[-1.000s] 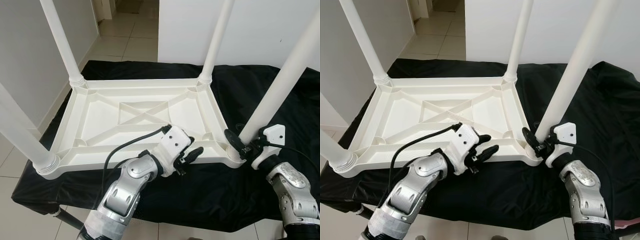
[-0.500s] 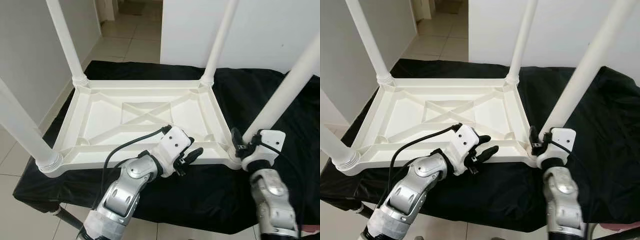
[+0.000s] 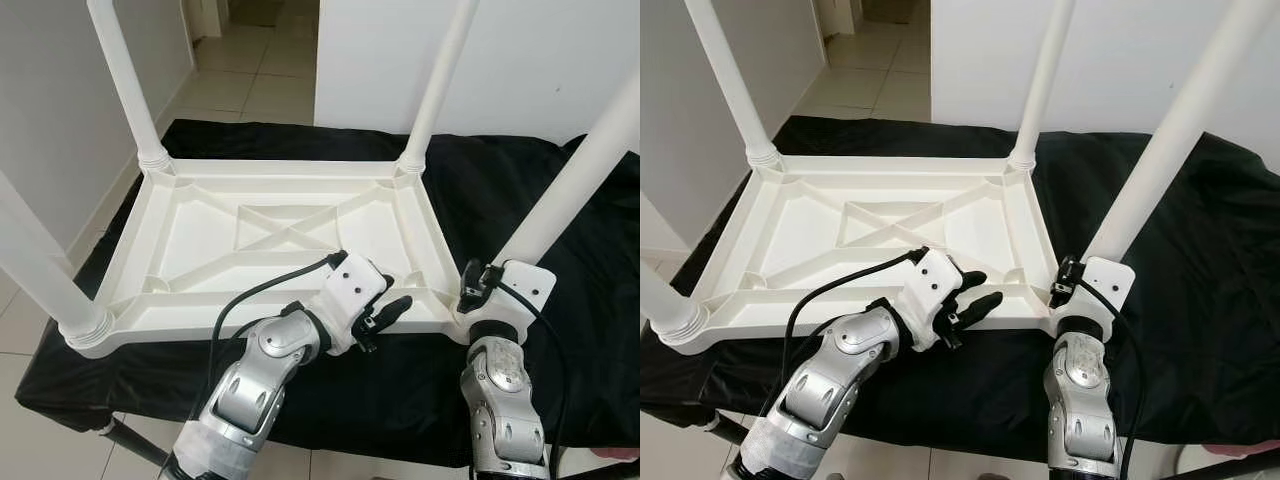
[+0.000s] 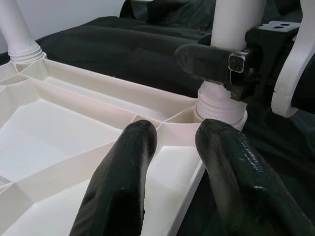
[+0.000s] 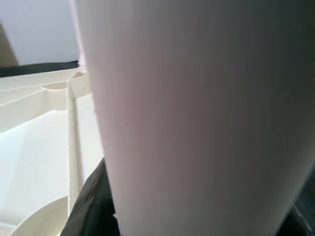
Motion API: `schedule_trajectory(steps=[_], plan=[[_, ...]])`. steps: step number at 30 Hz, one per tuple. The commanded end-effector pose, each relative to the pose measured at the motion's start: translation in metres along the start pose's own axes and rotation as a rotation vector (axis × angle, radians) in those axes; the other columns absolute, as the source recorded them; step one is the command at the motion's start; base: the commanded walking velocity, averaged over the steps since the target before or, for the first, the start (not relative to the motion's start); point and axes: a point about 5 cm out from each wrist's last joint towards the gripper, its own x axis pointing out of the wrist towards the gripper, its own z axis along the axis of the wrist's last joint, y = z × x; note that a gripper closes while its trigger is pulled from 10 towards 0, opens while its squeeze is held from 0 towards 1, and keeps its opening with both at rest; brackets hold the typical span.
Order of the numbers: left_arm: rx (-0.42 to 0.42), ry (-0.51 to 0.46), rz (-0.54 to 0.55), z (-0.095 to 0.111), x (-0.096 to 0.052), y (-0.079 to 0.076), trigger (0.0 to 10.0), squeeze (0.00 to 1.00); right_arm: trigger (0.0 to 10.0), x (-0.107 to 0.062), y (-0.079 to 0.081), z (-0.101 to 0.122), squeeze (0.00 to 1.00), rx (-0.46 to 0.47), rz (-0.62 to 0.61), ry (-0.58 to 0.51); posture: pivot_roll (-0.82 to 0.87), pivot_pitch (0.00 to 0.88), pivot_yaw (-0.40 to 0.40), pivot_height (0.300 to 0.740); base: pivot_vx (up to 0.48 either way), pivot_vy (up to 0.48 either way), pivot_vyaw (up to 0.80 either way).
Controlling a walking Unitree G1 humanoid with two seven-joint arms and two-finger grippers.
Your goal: Building children table
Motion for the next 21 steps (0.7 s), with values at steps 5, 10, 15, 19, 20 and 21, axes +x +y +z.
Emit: schedule_trajectory(steps=[5,10,15,19,20,21], plan=[[-0.001,0.003,0.067,-0.001,0.001,0.005,10.0,0.0,10.0,0.003,-0.013,-0.005,1.0,0.005,0.068,0.032,-0.17,0.0,-0.017,0.74,0.0,0.0,0.0],[0.012,0.008,0.067,-0.001,0.0,0.005,10.0,0.0,10.0,0.01,-0.021,0.004,1.0,-0.004,0.249,-0.007,-0.15,0.0,-0.014,0.74,0.0,0.0,0.0],[0.02,0.011,0.073,-0.001,-0.001,0.007,10.0,0.0,10.0,0.016,-0.026,0.006,1.0,-0.038,0.435,-0.005,-0.15,0.0,-0.013,0.74,0.0,0.0,0.0],[0.03,0.01,0.074,0.0,0.0,0.008,10.0,0.0,10.0,0.018,-0.025,0.003,0.0,-0.09,0.684,0.036,-0.14,0.0,-0.009,0.74,0.0,0.0,0.0],[0.03,0.01,0.074,0.0,0.0,0.008,10.0,0.0,10.0,0.018,-0.025,0.003,0.0,-0.09,0.684,0.036,-0.14,0.0,-0.009,0.74,0.0,0.0,0.0],[0.03,0.01,0.074,0.0,0.0,0.008,10.0,0.0,10.0,0.018,-0.025,0.003,0.0,-0.09,0.684,0.036,-0.14,0.0,-0.009,0.74,0.0,0.0,0.0]])
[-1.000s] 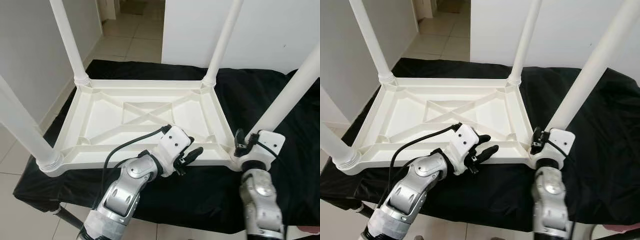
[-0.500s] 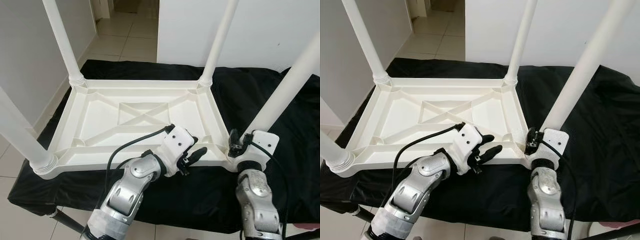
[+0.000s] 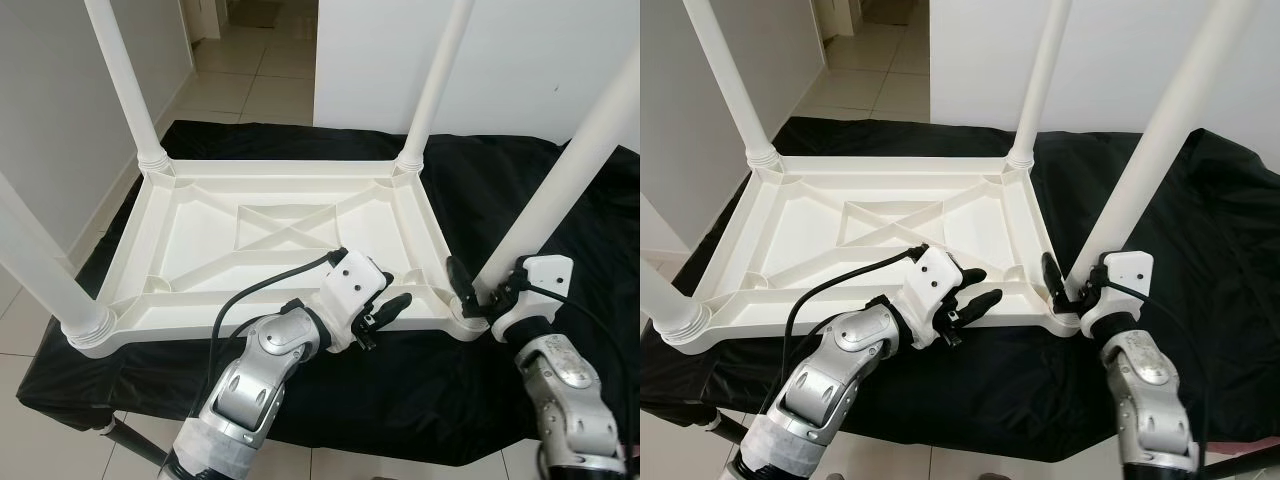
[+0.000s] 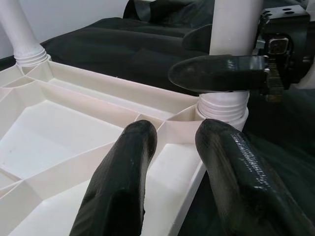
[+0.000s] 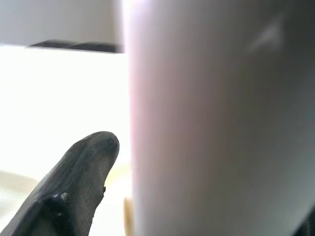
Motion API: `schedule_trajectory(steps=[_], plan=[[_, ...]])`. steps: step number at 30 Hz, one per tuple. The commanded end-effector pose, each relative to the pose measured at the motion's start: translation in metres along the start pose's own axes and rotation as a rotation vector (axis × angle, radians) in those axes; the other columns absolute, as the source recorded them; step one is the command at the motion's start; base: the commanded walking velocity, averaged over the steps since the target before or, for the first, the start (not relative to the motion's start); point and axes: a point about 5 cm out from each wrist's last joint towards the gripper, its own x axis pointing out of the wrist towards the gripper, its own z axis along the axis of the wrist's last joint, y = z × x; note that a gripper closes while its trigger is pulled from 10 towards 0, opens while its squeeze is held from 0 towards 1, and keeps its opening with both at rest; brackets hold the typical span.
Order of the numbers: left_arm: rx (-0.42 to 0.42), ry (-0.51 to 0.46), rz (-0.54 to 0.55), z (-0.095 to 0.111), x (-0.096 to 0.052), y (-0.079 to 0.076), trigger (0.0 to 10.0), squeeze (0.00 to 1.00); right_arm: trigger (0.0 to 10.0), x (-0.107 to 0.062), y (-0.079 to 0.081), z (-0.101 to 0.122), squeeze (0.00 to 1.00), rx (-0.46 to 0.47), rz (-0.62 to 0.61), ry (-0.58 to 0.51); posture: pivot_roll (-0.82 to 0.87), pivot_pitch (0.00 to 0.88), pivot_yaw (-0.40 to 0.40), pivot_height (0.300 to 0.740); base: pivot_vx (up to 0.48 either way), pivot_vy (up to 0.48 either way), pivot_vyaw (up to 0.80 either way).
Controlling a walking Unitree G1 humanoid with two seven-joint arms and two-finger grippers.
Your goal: Building children table
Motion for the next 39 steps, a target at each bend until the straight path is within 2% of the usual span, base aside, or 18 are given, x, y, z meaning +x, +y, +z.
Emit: schedule_trajectory(steps=[1,3,6,7,8,17,24,25,33,35,39], plan=[[0.014,0.005,0.062,-0.001,0.001,0.005,10.0,0.0,10.0,0.005,0.007,-0.004,0.0,0.008,0.115,0.018,-0.14,0.0,-0.006,0.74,0.0,0.0,0.0],[0.019,0.005,0.06,0.0,0.002,0.005,10.0,0.0,10.0,0.008,0.008,-0.008,0.0,-0.001,0.204,0.052,-0.14,0.0,-0.004,0.74,0.0,0.0,0.0],[0.022,0.006,0.058,0.0,0.002,0.004,10.0,0.0,10.0,0.009,0.008,-0.011,0.0,-0.014,0.237,0.066,-0.14,0.0,-0.004,0.74,0.0,0.0,0.0],[0.024,0.005,0.058,0.0,0.002,0.004,10.0,0.0,9.1,0.01,0.007,-0.012,0.0,-0.022,0.254,0.073,-0.13,0.0,-0.005,0.74,0.0,0.0,0.0],[0.026,0.005,0.058,0.0,0.002,0.004,10.0,0.0,0.0,0.011,0.005,-0.013,0.0,-0.022,0.266,0.076,-0.13,0.0,-0.005,0.74,0.0,0.0,0.0],[0.03,0.004,0.063,0.001,0.002,0.005,10.0,0.0,0.0,0.01,-0.001,-0.017,0.0,-0.006,0.287,0.076,-0.13,0.0,-0.003,0.74,0.0,0.0,0.0],[0.037,0.005,0.061,0.001,0.002,0.006,10.0,0.0,0.0,0.002,-0.004,-0.018,0.0,0.019,0.228,0.06,-0.14,0.0,0.007,0.74,0.0,0.0,0.0],[0.036,0.006,0.059,0.001,0.002,0.006,10.0,0.0,10.0,0.001,-0.006,-0.018,0.0,0.019,0.197,0.056,-0.14,0.0,0.009,0.74,0.0,0.0,0.0],[0.035,0.012,0.053,-0.001,0.002,0.005,10.0,0.0,10.0,-0.003,-0.006,-0.016,0.0,0.025,0.097,0.035,-0.15,0.0,0.014,0.74,0.0,0.0,0.0],[0.034,0.015,0.052,-0.002,0.001,0.004,10.0,0.0,10.0,-0.005,-0.007,-0.017,0.0,0.035,-0.003,0.039,-0.15,0.0,0.012,0.74,0.0,0.0,0.0],[0.033,0.018,0.054,-0.002,0.0,0.005,10.0,0.0,10.0,-0.006,-0.006,-0.018,0.0,0.02,-0.089,0.048,-0.15,0.0,0.009,0.74,0.0,0.0,0.0]])
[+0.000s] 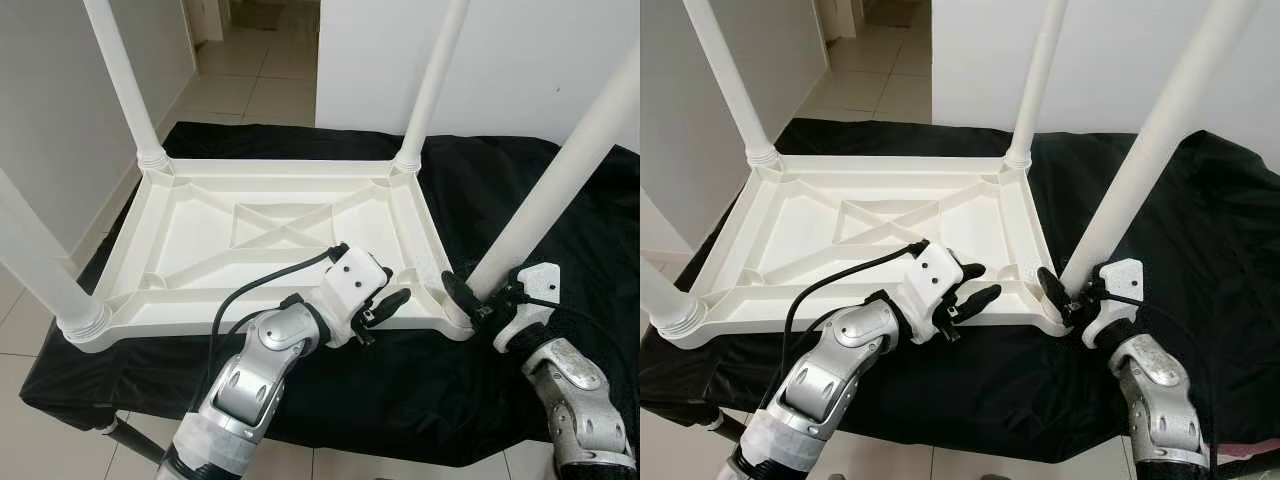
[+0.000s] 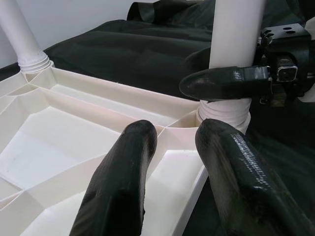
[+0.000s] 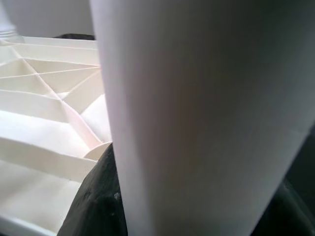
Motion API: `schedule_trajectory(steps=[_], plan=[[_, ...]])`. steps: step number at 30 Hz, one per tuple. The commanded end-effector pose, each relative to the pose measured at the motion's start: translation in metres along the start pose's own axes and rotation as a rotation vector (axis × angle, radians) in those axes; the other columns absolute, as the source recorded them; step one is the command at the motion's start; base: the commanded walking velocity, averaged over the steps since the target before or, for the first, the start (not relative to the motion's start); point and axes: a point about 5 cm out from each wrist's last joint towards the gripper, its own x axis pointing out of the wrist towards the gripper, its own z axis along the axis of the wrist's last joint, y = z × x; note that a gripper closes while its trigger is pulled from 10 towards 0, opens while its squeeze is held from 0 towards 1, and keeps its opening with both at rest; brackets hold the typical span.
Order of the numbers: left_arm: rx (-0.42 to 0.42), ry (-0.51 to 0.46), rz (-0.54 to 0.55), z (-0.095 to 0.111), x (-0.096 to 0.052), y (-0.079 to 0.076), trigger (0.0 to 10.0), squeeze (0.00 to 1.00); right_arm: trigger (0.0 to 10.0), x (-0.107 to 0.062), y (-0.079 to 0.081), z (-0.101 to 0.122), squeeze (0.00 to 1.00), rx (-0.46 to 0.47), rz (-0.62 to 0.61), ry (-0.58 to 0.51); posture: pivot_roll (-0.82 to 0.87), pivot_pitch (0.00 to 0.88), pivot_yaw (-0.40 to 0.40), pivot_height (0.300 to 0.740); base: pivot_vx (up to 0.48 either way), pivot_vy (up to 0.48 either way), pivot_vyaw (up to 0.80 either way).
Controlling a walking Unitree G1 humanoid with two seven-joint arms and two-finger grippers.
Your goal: Building children table
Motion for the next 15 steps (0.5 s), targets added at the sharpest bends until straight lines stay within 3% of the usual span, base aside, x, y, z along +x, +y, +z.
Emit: schedule_trajectory(steps=[1,3,4,5,7,11,13,14,15], plan=[[0.004,0.02,0.053,-0.004,-0.001,0.002,10.0,0.0,10.0,-0.004,-0.005,-0.005,0.0,0.002,-0.081,0.032,-0.15,0.0,0.009,0.74,0.0,0.0,0.0],[0.003,0.022,0.055,-0.005,-0.001,0.003,10.0,0.0,10.0,-0.004,-0.003,-0.005,0.0,0.005,-0.147,0.036,-0.15,0.0,0.008,0.74,0.0,0.0,0.0],[0.003,0.024,0.058,-0.005,-0.002,0.003,10.0,0.0,10.0,-0.005,-0.001,-0.006,0.0,0.025,-0.244,0.046,-0.15,0.001,0.007,0.74,0.0,0.0,0.0],[0.003,0.024,0.058,-0.005,-0.002,0.003,10.0,0.0,10.0,-0.005,-0.001,-0.006,0.0,0.025,-0.244,0.046,-0.15,0.001,0.007,0.74,0.0,0.0,0.0],[0.002,0.028,0.064,-0.006,-0.003,0.004,10.0,0.0,10.0,-0.01,0.006,-0.01,0.0,0.048,-0.481,0.078,-0.15,0.003,0.004,0.74,0.0,0.0,0.0],[0.002,0.028,0.066,-0.006,-0.003,0.004,10.0,0.0,10.0,-0.011,0.009,-0.011,0.0,0.052,-0.542,0.088,-0.15,0.003,0.004,0.74,0.0,0.0,0.0],[0.001,0.027,0.07,-0.006,-0.003,0.005,10.0,0.0,10.0,-0.01,0.025,-0.013,0.0,0.098,-0.688,0.096,-0.15,0.005,0.005,0.74,0.0,0.0,0.0],[0.001,0.027,0.07,-0.006,-0.003,0.005,10.0,0.0,10.0,-0.01,0.025,-0.013,0.0,0.098,-0.688,0.096,-0.15,0.005,0.005,0.74,0.0,0.0,0.0],[0.001,0.025,0.073,-0.005,-0.002,0.005,10.0,0.0,10.0,-0.006,0.036,-0.013,0.0,0.14,-0.724,0.097,-0.15,0.009,0.007,0.74,0.0,0.0,0.0]])
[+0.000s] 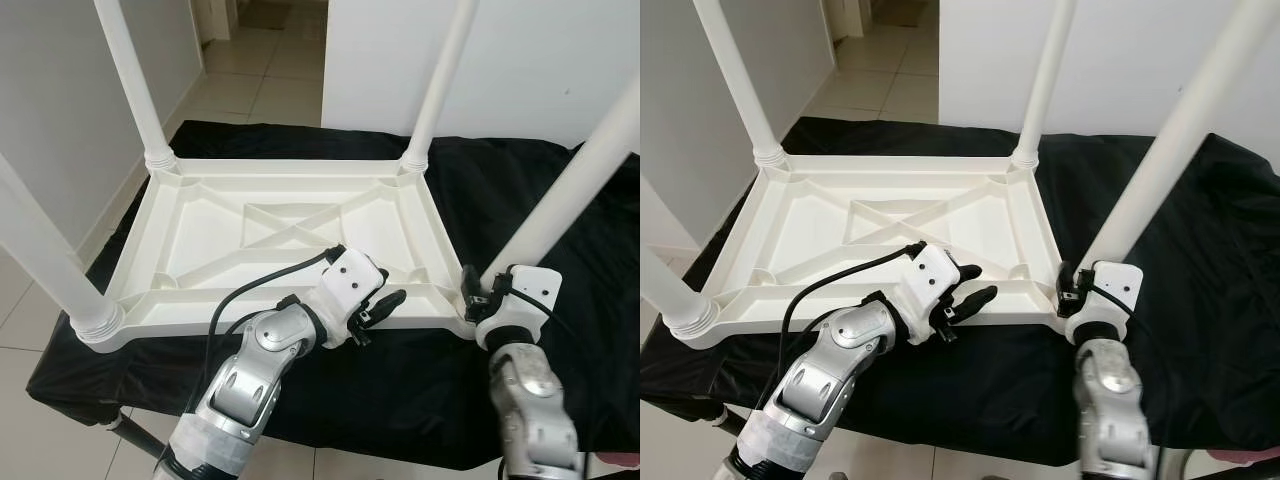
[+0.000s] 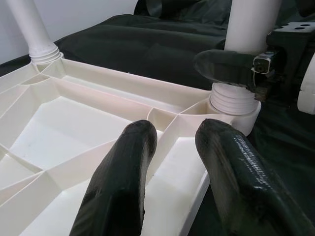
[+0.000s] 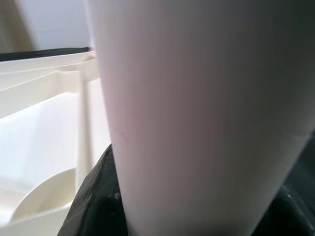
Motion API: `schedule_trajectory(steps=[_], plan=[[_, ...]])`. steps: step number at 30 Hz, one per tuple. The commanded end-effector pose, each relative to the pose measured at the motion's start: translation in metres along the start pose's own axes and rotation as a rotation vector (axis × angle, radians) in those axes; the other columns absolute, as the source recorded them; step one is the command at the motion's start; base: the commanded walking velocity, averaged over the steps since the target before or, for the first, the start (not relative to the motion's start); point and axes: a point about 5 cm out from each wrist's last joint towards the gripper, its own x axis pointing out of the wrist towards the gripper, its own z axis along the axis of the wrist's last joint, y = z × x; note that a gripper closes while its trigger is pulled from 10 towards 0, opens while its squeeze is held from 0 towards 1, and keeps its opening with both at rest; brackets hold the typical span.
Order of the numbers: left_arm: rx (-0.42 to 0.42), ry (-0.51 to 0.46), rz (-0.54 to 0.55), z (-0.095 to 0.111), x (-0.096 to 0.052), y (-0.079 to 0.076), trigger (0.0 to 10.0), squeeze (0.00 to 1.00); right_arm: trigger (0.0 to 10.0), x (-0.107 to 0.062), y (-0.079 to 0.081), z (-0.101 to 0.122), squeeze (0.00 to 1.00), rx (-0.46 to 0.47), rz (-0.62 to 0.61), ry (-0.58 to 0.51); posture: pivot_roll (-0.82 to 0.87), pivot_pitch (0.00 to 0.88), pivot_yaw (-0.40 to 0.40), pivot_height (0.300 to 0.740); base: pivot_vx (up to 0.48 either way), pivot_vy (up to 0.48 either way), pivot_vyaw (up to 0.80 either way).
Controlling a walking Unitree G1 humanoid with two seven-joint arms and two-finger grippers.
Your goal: Building children table
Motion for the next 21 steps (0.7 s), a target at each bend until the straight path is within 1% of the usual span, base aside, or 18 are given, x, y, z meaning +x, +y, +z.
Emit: schedule_trajectory(steps=[1,2,3,4,5,6,8,12,13,16,18,19,21], plan=[[-0.001,0.014,0.066,-0.003,0.0,0.003,10.0,0.0,10.0,-0.006,-0.002,-0.016,0.0,-0.004,-0.085,0.088,-0.15,0.009,0.007,0.74,0.0,0.0,0.0],[0.0,0.012,0.067,-0.002,0.0,0.004,10.0,0.0,10.0,-0.008,0.005,-0.016,0.0,0.022,-0.109,0.098,-0.15,0.009,0.007,0.74,0.0,0.0,0.0],[0.0,0.012,0.067,-0.002,0.0,0.004,10.0,0.0,10.0,-0.008,0.005,-0.016,0.0,0.022,-0.109,0.098,-0.15,0.009,0.007,0.74,0.0,0.0,0.0],[-0.002,0.011,0.068,-0.002,0.001,0.003,10.0,0.0,10.0,-0.008,0.014,-0.014,0.0,0.041,-0.083,0.097,-0.15,0.002,0.007,0.74,0.0,0.0,0.0],[-0.002,0.011,0.068,-0.002,0.001,0.003,10.0,0.0,10.0,-0.008,0.014,-0.014,0.0,0.041,-0.083,0.097,-0.15,0.002,0.007,0.74,0.0,0.0,0.0],[0.003,0.009,0.068,-0.002,0.001,0.004,10.0,0.0,10.0,-0.008,0.018,-0.013,0.0,0.045,-0.066,0.103,-0.15,0.002,0.004,0.74,0.0,0.0,0.0],[0.008,0.007,0.069,-0.001,0.002,0.004,10.0,0.0,10.0,-0.008,0.021,-0.011,0.0,0.031,-0.055,0.104,-0.15,0.008,0.004,0.74,0.0,0.0,0.0],[0.007,0.007,0.075,-0.001,0.002,0.006,10.0,0.0,10.0,-0.01,0.022,-0.009,0.0,0.02,-0.046,0.095,-0.14,0.003,0.001,0.74,0.0,0.0,0.0],[0.009,0.006,0.079,0.0,0.002,0.006,10.0,0.0,10.0,-0.01,0.023,-0.008,1.0,0.031,-0.027,0.076,-0.14,0.003,0.001,0.74,0.0,0.0,0.0],[0.01,0.004,0.084,0.0,0.002,0.007,10.0,0.0,10.0,-0.01,0.023,-0.004,1.0,0.035,-0.005,0.045,-0.14,0.003,0.001,0.74,0.0,0.0,0.0],[0.011,0.004,0.087,0.0,0.001,0.007,10.0,0.0,10.0,-0.01,0.017,0.002,1.0,0.04,0.055,-0.007,-0.14,0.003,0.001,0.74,0.0,0.0,0.0],[0.011,0.004,0.087,0.0,0.001,0.007,10.0,0.0,10.0,-0.01,0.017,0.002,1.0,0.04,0.055,-0.007,-0.14,0.003,0.001,0.74,0.0,0.0,0.0],[0.013,0.005,0.084,0.0,0.001,0.007,10.0,0.0,10.0,-0.009,0.011,0.003,1.0,0.038,0.091,-0.018,-0.14,0.001,0.002,0.74,0.0,0.0,0.0]])
